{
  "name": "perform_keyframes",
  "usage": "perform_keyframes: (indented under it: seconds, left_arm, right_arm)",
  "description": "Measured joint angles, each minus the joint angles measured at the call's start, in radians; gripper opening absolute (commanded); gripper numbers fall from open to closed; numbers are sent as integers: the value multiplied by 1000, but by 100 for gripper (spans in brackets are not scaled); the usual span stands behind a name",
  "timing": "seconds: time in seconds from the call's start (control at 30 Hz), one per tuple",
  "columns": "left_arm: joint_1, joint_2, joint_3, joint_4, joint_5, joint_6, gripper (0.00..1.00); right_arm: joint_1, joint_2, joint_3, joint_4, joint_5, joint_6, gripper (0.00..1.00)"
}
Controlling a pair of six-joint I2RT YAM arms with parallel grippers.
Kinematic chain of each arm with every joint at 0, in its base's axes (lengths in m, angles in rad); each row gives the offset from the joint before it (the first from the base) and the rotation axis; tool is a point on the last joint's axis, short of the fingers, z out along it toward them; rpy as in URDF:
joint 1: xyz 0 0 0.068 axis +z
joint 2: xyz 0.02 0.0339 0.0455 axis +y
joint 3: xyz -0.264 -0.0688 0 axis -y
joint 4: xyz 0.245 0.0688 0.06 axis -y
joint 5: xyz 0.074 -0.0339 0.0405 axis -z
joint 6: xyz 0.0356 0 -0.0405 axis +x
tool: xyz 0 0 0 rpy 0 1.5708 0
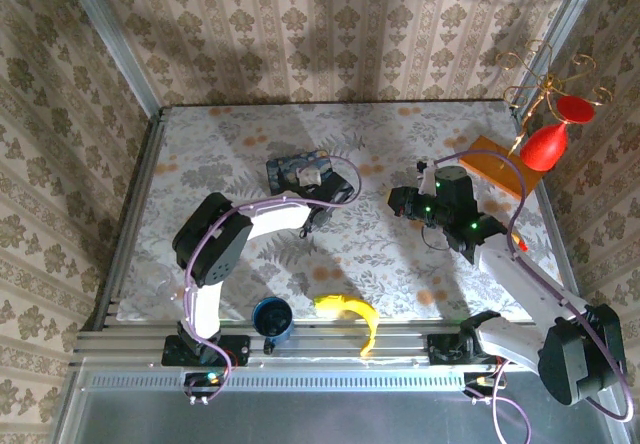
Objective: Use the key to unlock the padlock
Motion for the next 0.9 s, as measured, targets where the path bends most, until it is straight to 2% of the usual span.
perform_keyframes:
  seconds: [0.23,0.37,0.8,0.9]
  left_arm:
    - [0,35,1,0,31,-14,62]
    - [0,48,1,0,47,-16,55]
    - [25,48,1,34,97,-23,53]
    - [25,48,1,45,104,-23,43]
  right_arm:
    - [0,2,0,9,-6,6,0]
    - [0,2,0,9,-8,14,0]
    - [0,14,0,14,-12,23,0]
    - [0,21,0,24,-12,25,0]
